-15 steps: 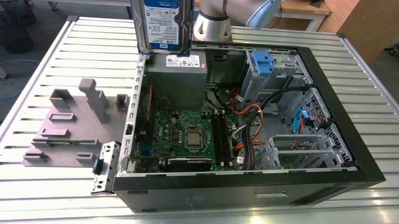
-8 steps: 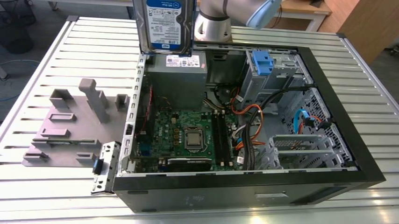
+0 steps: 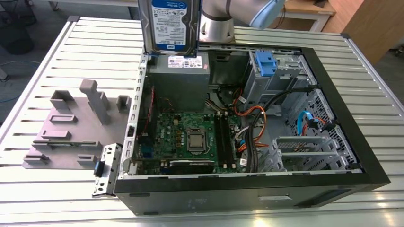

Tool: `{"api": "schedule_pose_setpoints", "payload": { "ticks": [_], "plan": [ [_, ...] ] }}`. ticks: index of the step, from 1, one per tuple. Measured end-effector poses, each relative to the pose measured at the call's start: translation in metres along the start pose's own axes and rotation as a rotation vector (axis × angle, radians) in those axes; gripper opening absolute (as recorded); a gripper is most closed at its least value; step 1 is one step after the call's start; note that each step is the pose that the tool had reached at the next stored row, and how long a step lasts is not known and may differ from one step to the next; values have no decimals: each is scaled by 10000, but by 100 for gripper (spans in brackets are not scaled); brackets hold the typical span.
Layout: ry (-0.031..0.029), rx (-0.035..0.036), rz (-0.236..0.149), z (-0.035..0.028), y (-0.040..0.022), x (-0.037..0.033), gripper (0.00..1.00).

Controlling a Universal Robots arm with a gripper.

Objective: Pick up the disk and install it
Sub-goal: 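Pick up the disk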

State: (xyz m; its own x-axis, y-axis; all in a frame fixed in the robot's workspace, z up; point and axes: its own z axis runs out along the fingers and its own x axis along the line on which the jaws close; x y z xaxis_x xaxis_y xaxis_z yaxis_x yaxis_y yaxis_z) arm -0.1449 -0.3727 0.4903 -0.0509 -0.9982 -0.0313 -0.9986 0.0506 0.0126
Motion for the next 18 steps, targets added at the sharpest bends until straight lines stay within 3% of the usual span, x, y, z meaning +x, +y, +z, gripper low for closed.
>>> {"api": "schedule_pose_setpoints", "payload": {
  "ticks": [18],
  "plan": [
    [1, 0, 0, 2, -202, -10, 35]
  ]
}}
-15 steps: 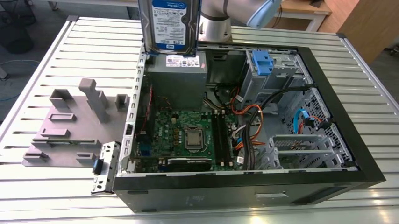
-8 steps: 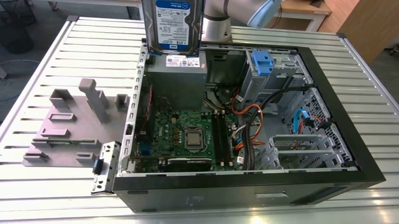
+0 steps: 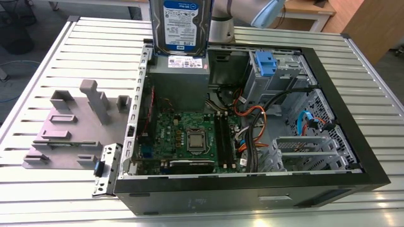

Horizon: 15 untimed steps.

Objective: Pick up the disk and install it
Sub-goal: 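Pick up the disk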

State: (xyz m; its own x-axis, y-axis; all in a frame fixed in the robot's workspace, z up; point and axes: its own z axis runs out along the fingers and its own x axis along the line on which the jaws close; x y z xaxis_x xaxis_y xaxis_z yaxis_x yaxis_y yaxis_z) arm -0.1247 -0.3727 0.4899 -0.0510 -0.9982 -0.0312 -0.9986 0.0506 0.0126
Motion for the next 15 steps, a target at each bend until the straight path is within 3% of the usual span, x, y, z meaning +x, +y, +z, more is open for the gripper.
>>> {"api": "schedule_pose_setpoints", "payload": {
  "ticks": [15],
  "plan": [
    [0, 0, -1, 2, -186, -9, 35]
  ]
}}
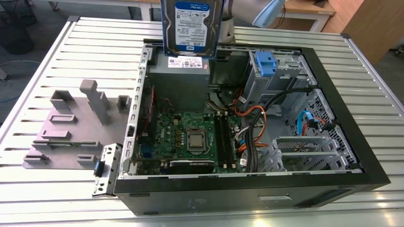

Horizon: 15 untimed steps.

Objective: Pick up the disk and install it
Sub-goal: 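Pick up the disk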

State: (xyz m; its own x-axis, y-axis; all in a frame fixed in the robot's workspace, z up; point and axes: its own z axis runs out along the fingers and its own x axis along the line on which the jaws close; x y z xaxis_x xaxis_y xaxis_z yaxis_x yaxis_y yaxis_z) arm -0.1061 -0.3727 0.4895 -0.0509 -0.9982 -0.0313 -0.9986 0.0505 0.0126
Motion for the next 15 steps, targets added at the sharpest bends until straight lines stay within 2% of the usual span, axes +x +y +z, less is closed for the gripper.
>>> {"api": "schedule_pose_setpoints", "payload": {
  "ticks": [15],
  "plan": [
    [0, 0, 0, 2, -171, -9, 35]
  ]
}}
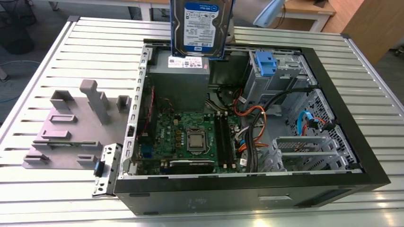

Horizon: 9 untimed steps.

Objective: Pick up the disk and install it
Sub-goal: 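Pick up the disk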

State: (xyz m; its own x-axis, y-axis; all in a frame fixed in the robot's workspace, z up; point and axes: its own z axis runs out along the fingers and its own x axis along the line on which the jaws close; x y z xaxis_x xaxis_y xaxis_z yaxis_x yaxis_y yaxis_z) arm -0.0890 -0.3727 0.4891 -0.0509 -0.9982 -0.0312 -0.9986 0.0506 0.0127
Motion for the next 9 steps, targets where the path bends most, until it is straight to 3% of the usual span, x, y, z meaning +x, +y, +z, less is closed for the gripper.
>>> {"api": "schedule_pose_setpoints", "payload": {
  "ticks": [9],
  "plan": [
    [0, 0, 0, 0, -37, -2, 35]
  ]
}}
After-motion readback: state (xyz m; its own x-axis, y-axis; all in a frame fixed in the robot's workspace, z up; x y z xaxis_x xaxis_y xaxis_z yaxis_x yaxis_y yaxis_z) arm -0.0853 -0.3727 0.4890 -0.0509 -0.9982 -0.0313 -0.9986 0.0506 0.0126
